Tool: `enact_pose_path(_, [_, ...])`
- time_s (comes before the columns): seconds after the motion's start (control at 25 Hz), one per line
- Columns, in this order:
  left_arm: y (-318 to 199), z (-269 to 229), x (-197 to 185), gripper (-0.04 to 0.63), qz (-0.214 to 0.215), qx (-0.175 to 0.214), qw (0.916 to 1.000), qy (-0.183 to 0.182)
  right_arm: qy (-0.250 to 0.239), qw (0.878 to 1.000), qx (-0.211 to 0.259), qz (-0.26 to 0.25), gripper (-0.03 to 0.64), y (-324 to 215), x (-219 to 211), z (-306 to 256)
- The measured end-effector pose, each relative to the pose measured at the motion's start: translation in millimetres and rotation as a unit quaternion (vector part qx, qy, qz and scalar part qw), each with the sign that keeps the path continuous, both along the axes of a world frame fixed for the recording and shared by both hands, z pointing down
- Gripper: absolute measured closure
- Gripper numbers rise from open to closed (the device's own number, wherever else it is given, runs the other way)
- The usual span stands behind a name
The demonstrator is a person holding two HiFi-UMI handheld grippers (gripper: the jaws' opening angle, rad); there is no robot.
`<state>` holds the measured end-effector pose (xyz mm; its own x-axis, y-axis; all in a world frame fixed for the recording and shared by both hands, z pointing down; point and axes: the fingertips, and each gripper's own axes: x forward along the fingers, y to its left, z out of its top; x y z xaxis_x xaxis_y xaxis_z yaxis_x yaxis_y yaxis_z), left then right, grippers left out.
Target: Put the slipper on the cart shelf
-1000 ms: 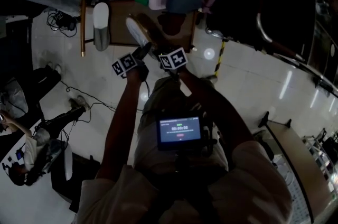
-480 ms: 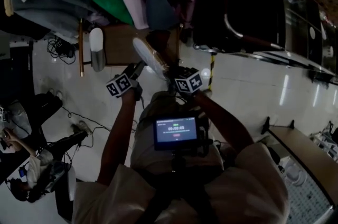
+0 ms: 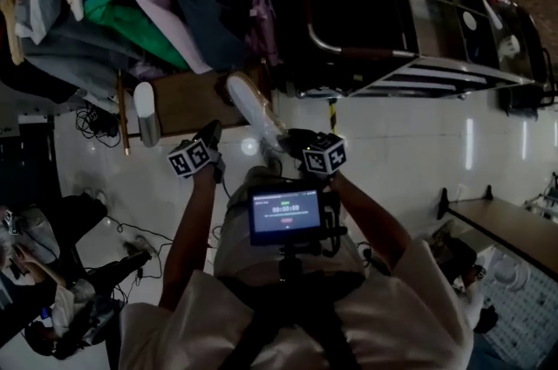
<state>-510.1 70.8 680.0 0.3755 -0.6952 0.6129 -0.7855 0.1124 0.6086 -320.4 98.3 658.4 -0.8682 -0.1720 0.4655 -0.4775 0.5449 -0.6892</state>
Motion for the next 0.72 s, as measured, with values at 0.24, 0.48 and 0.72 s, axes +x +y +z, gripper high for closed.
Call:
enact_pose_path(0.24, [11.4, -16.9, 79.8, 0.595, 0.059, -0.008, 0.9979, -0.027, -0.031, 0.998, 0.021, 0.048, 0.537, 9.8, 66.3, -38.1])
enact_pose_path(0.48, [20.2, -40.3, 159.6, 0.595, 0.111, 0.006, 0.9930, -0.040, -0.052, 0.993, 0.045, 0.096, 0.537, 23.4, 137.3, -66.9])
enact_pose_path(0.72, [25.6, -58.2, 242.9, 0.595, 0.162, 0.025, 0.9859, -0.036, -0.062, 0.985, 0.070, 0.145, 0.537, 35.7, 208.9, -83.0])
